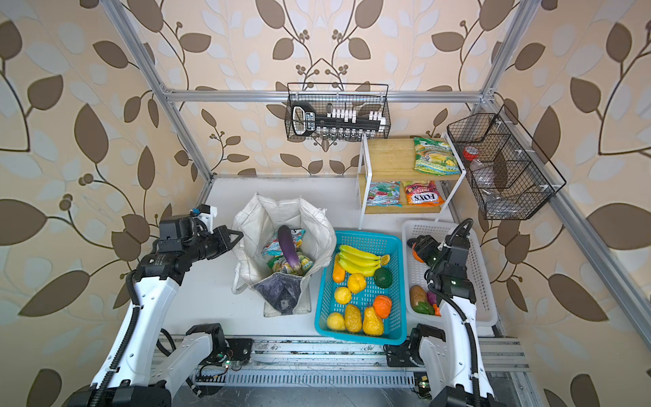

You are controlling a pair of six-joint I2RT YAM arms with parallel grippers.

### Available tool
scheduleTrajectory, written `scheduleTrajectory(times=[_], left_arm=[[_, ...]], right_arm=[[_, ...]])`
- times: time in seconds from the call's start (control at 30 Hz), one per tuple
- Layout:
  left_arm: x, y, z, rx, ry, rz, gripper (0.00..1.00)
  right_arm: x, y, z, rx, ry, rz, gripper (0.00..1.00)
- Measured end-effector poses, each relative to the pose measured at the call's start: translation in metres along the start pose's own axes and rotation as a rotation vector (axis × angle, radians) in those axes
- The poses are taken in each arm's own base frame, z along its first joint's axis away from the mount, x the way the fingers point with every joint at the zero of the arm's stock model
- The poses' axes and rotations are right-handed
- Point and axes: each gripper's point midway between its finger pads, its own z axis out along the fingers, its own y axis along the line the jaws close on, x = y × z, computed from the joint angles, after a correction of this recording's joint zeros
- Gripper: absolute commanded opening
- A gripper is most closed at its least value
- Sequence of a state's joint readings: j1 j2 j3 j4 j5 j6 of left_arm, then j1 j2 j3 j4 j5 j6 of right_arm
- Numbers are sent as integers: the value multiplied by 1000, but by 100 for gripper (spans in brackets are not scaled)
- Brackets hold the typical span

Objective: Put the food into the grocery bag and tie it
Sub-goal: 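Lower the right gripper and grasp the orange tomato in the white basket, then lift the orange tomato and carry it over the tote, lowering it inside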

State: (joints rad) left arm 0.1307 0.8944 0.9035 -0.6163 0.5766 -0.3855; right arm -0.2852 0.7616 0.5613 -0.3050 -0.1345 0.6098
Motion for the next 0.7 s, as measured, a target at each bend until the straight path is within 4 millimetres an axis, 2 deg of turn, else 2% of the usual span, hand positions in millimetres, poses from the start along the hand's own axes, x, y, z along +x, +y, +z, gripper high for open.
scheduleTrajectory(times=[0.33,0.43,0.53,0.7], left_arm=[[0,0,0,0,0,0,0],[0,0,0,0,0,0,0],[0,0,0,0,0,0,0],[0,0,0,0,0,0,0]], right_arm=[[-24,29,-30,-79,-74,-21,65],[-26,48,-42,-134,-82,-21,66],[-21,88,-58,-242,-66,-44,66],[4,183,-93,-455,-9,-157,66]])
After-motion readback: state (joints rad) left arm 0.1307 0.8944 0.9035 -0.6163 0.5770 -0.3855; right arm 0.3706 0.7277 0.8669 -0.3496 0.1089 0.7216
